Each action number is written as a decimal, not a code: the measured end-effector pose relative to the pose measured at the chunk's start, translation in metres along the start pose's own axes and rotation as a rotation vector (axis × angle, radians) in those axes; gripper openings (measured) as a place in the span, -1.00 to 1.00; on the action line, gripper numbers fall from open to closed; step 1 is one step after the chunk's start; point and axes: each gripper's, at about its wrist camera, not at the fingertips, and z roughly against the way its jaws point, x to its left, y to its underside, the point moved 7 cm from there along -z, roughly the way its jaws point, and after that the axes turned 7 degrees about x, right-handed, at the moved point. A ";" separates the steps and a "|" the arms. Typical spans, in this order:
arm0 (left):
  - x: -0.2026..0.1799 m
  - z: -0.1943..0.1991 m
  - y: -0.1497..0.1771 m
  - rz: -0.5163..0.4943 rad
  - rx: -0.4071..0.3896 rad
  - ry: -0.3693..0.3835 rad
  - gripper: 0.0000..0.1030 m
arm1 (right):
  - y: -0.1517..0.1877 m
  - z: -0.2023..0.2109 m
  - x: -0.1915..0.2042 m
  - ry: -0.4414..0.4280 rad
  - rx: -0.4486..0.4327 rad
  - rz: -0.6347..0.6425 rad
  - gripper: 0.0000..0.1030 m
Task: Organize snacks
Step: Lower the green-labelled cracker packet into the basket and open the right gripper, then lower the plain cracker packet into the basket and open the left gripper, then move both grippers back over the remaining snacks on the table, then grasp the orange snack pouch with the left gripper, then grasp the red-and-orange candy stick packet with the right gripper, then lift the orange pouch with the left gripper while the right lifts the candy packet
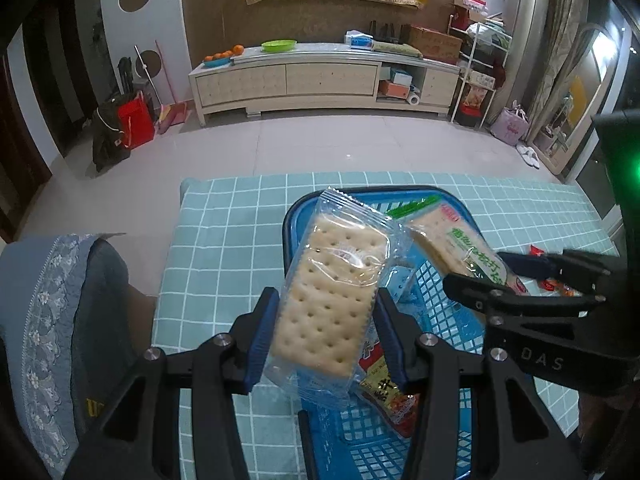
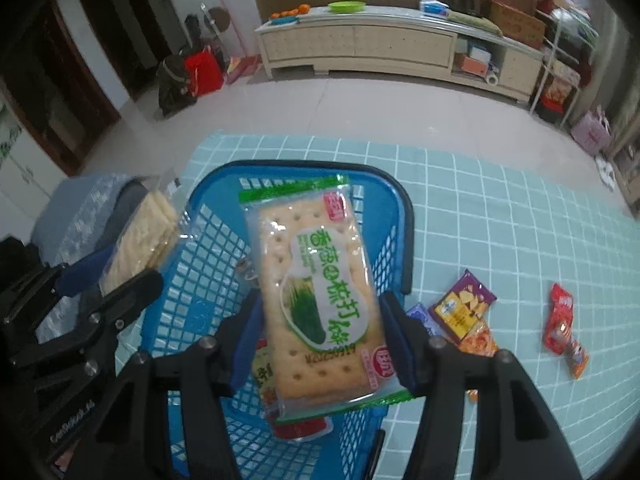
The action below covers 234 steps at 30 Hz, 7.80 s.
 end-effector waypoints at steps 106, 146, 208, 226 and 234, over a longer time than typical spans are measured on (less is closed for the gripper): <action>-0.263 -0.033 0.064 -0.104 0.178 0.083 0.55 | 0.159 0.058 -0.274 0.055 0.004 -0.186 0.89; -0.217 -0.202 0.036 0.395 0.390 -0.131 0.86 | 0.109 -0.042 -0.327 0.050 0.140 -0.114 0.89; -0.303 -0.152 0.055 -0.025 0.250 0.188 -0.56 | 0.120 -0.033 -0.314 0.024 0.084 0.048 -0.65; -0.261 -0.044 0.074 -0.042 0.093 0.192 -0.56 | 0.155 0.072 -0.219 -0.011 -0.032 0.044 -0.75; -0.211 -0.003 0.074 -0.020 0.018 0.178 -0.56 | 0.142 0.114 -0.164 -0.016 -0.119 0.072 -0.74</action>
